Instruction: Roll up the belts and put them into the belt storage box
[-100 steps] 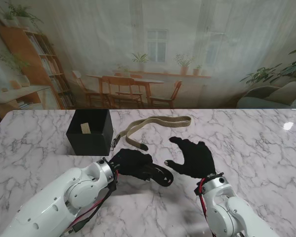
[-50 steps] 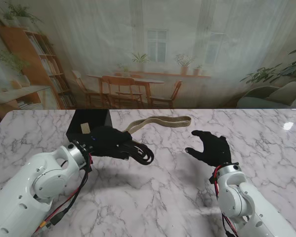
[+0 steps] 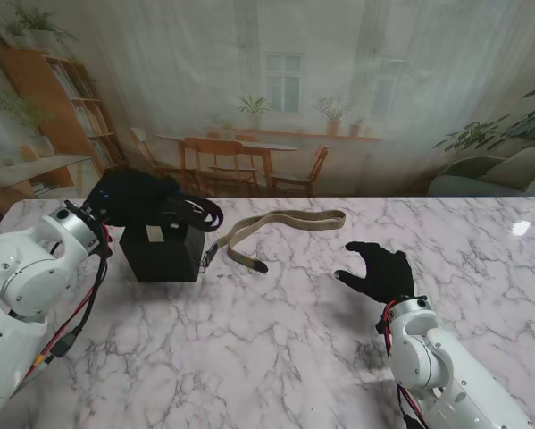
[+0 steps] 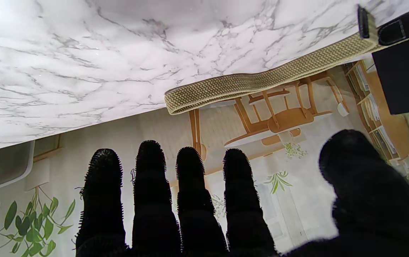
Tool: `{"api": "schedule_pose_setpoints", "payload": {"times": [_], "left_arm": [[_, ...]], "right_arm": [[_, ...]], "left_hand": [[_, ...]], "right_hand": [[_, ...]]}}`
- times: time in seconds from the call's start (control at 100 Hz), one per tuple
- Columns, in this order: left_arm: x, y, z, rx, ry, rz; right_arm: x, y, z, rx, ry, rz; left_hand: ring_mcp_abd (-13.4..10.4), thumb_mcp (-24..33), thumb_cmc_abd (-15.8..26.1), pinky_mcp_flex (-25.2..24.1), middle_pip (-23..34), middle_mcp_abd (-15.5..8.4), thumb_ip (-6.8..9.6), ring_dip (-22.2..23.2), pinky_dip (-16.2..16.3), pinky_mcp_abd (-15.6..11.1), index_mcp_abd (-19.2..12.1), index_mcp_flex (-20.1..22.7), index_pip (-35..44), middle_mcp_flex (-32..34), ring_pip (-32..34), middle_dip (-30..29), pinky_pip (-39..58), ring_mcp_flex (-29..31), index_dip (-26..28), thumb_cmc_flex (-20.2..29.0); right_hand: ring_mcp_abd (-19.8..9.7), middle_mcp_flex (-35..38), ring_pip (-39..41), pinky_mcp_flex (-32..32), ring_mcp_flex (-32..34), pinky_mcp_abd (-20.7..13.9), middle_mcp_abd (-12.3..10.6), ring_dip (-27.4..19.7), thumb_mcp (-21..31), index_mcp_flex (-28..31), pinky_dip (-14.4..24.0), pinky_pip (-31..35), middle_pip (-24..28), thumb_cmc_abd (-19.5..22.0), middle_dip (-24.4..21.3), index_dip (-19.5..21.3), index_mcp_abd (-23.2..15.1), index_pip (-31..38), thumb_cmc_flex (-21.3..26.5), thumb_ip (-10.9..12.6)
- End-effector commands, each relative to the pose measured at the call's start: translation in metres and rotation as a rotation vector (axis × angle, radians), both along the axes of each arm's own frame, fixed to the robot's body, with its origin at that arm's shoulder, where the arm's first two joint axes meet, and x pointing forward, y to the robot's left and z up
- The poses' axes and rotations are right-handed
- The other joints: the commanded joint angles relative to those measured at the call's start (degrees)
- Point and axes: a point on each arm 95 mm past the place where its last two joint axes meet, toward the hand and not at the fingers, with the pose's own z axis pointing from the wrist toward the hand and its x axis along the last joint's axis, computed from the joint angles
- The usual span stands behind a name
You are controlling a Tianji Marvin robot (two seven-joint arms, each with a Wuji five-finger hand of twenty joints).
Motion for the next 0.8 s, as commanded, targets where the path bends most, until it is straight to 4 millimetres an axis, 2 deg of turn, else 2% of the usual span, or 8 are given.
{"api": "schedule_pose_setpoints", "payload": {"times": [0.0,0.05,0.34,0.57,0.79], "left_arm": [[0.010,0.018,0.005,0.012,-0.003,0.063],[0.016,0.025,0.005,0.011,-0.007,0.089],[0.041,0.059,0.002,0.064,0.001,0.220],[0.052,0.083,-0.009,0.136,0.019,0.302],[0.062,0.086,-0.025,0.168,0.059,0.321]], "right_arm": [[-0.001,-0.005,-0.004,-0.016,0.007,-0.014],[-0.002,-0.007,-0.005,-0.017,0.004,-0.019],[-0.003,-0.013,-0.008,-0.022,0.012,-0.035],[-0.001,-0.015,-0.011,-0.027,0.020,-0.036],[-0.002,-0.016,-0.010,-0.032,0.015,-0.044]], "left_hand": [[-2.3,11.2,6.8,-0.3,3.6,-5.7,3.16,0.6,0.5,-5.0,-10.3,3.7,8.2,3.7,0.6,1.9,0.7,-0.7,2.9,10.4],[-2.3,11.0,6.9,-0.6,3.4,-4.7,3.16,0.6,0.5,-5.0,-10.4,3.6,8.2,3.2,0.4,1.8,0.6,-1.1,2.9,10.4],[-2.3,10.2,7.2,-1.3,3.3,-5.5,3.36,0.4,0.3,-4.8,-10.6,3.5,8.0,3.1,-0.2,1.3,0.1,-1.5,3.0,10.9],[-2.2,9.7,7.5,-2.1,3.0,-6.0,3.39,0.3,0.4,-4.5,-10.8,3.4,7.9,3.0,-0.6,1.3,0.0,-2.2,2.9,11.0],[-2.2,9.2,7.9,-2.7,2.4,-6.4,3.43,0.1,0.5,-4.1,-10.8,3.1,7.7,2.9,-1.0,1.0,0.0,-2.6,2.7,11.1]], "right_hand": [[-1.2,-0.9,-1.4,-1.2,-1.4,0.3,-0.8,-0.9,-0.2,0.8,-0.5,-1.2,0.8,2.1,-0.4,1.2,-2.0,-0.6,1.0,1.5],[-1.4,-0.8,-1.4,-1.2,-1.4,0.2,-0.9,-0.8,-0.2,0.9,-0.5,-1.3,0.8,2.0,-0.4,1.3,-2.1,-0.6,0.9,1.4],[-1.4,-0.9,-1.4,-1.4,-2.0,0.1,-0.8,-0.7,-0.1,1.7,-0.1,-1.7,0.9,2.2,-0.2,1.6,-2.1,-0.7,0.9,1.4],[-1.5,-0.9,-1.4,-1.5,-2.0,0.1,-0.8,-0.6,-0.2,1.9,0.1,-1.9,0.9,2.3,-0.1,1.9,-2.3,-0.9,1.0,1.4],[-1.5,-1.0,-1.3,-1.5,-2.2,0.1,-0.8,-0.6,-0.2,2.0,0.4,-2.1,1.1,2.4,0.1,2.1,-2.2,-1.0,1.1,1.4]]}}
